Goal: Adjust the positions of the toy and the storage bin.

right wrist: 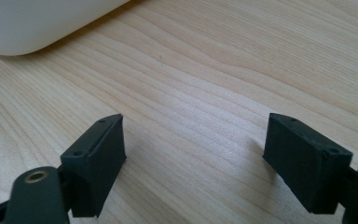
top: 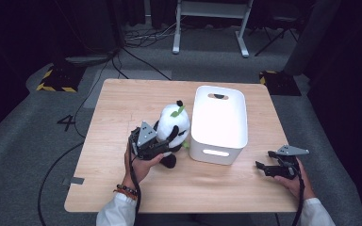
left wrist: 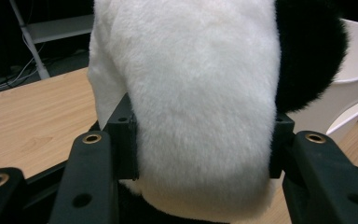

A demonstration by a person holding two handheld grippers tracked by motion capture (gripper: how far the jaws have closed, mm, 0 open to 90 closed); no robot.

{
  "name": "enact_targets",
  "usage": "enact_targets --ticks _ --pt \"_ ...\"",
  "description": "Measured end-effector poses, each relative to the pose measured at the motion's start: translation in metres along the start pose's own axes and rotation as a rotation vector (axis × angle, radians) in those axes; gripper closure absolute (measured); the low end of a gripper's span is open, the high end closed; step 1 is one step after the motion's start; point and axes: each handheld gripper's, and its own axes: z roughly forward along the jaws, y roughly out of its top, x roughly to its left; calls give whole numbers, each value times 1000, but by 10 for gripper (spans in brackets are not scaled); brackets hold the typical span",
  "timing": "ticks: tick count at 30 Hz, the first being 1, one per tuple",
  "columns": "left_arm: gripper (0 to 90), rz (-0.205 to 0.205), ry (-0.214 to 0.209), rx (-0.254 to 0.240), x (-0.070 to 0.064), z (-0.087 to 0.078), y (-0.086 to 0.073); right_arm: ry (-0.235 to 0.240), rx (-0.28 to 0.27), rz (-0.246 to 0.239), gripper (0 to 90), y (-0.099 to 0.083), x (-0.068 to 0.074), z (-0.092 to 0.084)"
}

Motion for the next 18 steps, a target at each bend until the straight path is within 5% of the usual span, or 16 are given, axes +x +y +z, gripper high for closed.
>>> enact_targets --ticks 18 --pt "468 -5 15 -15 -3 0 -3 -9 6 5 180 0 0 1"
